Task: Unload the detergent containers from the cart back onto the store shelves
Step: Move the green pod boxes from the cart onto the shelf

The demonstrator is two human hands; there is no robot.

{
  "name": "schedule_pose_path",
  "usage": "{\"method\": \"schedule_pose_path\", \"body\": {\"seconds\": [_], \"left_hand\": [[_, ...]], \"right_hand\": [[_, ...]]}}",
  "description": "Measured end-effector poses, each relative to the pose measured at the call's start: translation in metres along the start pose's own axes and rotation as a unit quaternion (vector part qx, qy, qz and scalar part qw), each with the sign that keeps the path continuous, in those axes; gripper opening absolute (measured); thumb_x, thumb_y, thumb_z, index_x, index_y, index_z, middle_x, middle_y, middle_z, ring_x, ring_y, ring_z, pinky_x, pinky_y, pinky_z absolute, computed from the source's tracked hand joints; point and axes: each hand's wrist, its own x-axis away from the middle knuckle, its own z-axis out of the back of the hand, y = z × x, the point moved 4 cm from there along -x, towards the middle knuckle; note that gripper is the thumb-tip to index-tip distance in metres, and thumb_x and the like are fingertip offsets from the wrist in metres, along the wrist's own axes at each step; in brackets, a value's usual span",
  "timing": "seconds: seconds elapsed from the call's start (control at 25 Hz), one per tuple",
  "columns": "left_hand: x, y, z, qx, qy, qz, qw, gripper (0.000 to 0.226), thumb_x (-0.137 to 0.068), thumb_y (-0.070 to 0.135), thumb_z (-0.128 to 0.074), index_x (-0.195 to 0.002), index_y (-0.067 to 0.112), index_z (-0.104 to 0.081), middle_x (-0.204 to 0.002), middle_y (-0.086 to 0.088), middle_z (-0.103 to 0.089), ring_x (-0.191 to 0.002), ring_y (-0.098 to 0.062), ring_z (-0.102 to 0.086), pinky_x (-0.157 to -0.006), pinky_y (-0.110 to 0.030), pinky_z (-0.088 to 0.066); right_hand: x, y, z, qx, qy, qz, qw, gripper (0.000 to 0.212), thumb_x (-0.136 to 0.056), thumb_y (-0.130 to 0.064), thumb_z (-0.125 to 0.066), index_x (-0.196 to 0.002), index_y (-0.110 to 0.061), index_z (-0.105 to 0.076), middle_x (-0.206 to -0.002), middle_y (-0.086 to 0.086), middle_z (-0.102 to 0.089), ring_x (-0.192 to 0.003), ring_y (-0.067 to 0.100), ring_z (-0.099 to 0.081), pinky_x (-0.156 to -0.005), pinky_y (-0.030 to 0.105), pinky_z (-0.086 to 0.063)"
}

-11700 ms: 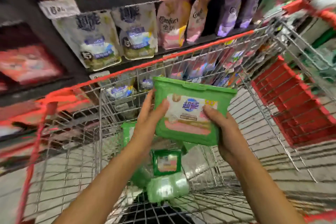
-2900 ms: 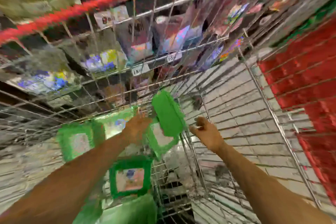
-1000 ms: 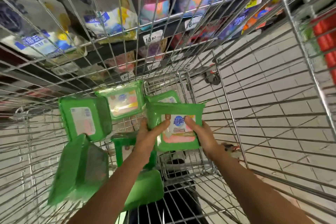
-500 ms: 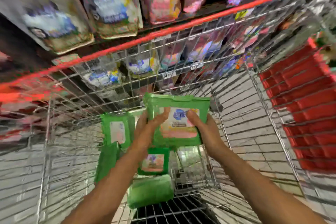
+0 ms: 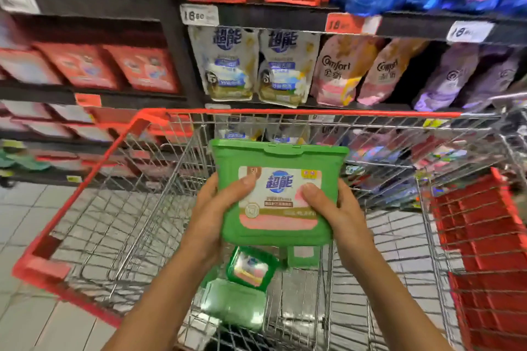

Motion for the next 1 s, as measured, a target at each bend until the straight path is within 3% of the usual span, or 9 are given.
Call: {"method": "schedule_pose_path", "body": {"seconds": [0.28, 0.44, 0.64, 0.84, 1.0], "left_hand": [[0.119, 0.036, 0.071, 0.037, 0.140, -0.122, 0.982, 0.069, -0.055, 0.033, -0.079, -0.117, 0.007, -0.065, -0.104, -0.017, -0.073, -0.088, -0.032, -0.073, -0.064, -0.032, -0.058], [0.181, 0.053, 0.122, 0.073, 0.203, -0.184, 0.959, 0.050, -0.057, 0.029, -0.077, -0.105, 0.014, -0.073, -0.102, -0.016, -0.074, -0.085, -0.030, -0.073, -0.063, -0.031, -0.058], [0.256, 0.071, 0.195, 0.109, 0.271, -0.246, 0.924, 0.034, -0.059, 0.022, -0.077, -0.094, 0.020, -0.077, -0.097, -0.013, -0.076, -0.081, -0.026, -0.074, -0.060, -0.029, -0.058], [0.318, 0.091, 0.284, 0.115, 0.314, -0.254, 0.908, 0.060, -0.057, 0.029, -0.077, -0.113, 0.009, -0.067, -0.105, -0.017, -0.073, -0.088, -0.031, -0.073, -0.063, -0.032, -0.058], [0.338, 0.105, 0.343, 0.108, 0.318, -0.247, 0.909, 0.064, -0.058, 0.032, -0.077, -0.117, 0.009, -0.065, -0.107, -0.016, -0.073, -0.090, -0.032, -0.072, -0.066, -0.034, -0.059]], "right_hand": [[0.051, -0.017, -0.105, 0.011, -0.157, 0.010, 0.987, 0.059, -0.059, -0.046, -0.077, -0.108, -0.016, -0.063, -0.099, 0.008, -0.075, -0.083, 0.026, -0.074, -0.063, 0.030, -0.059], [0.081, -0.015, -0.177, 0.032, -0.230, 0.016, 0.973, 0.044, -0.063, -0.039, -0.078, -0.099, -0.017, -0.066, -0.092, 0.005, -0.076, -0.077, 0.022, -0.074, -0.059, 0.025, -0.056], [0.125, -0.003, -0.281, 0.055, -0.319, 0.028, 0.946, 0.048, -0.062, -0.042, -0.077, -0.097, -0.011, -0.067, -0.085, 0.003, -0.076, -0.069, 0.013, -0.070, -0.058, 0.020, -0.051], [0.174, 0.023, -0.378, 0.057, -0.364, 0.027, 0.929, 0.051, -0.057, -0.050, -0.075, -0.092, -0.014, -0.068, -0.083, 0.002, -0.076, -0.068, 0.011, -0.070, -0.057, 0.018, -0.051], [0.193, 0.043, -0.434, 0.055, -0.373, 0.029, 0.926, 0.053, -0.058, -0.048, -0.075, -0.096, -0.011, -0.070, -0.083, 0.002, -0.076, -0.067, 0.009, -0.070, -0.055, 0.017, -0.051]]}}
